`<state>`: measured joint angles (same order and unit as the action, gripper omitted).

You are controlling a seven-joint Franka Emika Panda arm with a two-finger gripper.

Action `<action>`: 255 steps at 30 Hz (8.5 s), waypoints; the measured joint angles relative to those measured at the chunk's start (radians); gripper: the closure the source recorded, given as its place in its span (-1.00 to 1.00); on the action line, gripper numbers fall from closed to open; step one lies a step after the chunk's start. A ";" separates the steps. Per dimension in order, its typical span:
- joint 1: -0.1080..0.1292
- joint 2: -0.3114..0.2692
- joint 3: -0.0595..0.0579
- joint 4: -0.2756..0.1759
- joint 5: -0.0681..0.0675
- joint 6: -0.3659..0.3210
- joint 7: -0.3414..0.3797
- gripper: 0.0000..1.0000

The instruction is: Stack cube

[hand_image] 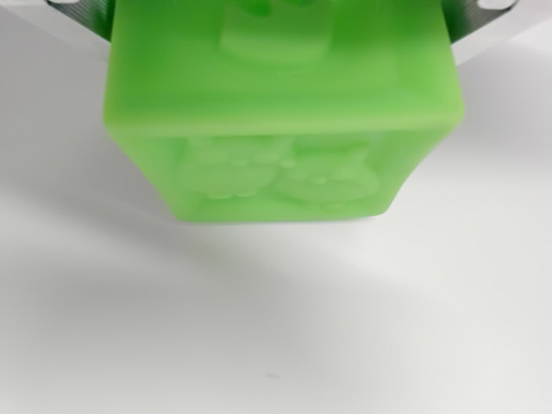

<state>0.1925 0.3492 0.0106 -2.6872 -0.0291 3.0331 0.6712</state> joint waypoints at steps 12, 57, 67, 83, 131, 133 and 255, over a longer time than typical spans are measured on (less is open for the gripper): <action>-0.003 -0.060 0.004 -0.014 0.000 -0.045 -0.001 1.00; -0.006 -0.453 0.013 -0.053 0.029 -0.393 -0.020 1.00; -0.004 -0.443 0.013 -0.014 0.030 -0.427 -0.004 1.00; 0.002 -0.358 0.017 0.080 0.030 -0.432 0.059 1.00; 0.027 -0.103 0.020 0.400 0.023 -0.498 0.257 1.00; 0.028 -0.093 0.020 0.416 0.022 -0.502 0.266 1.00; 0.064 0.308 0.004 0.852 0.021 -0.544 0.469 -1.00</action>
<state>0.2563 0.6576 0.0147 -1.8351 -0.0081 2.4895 1.1398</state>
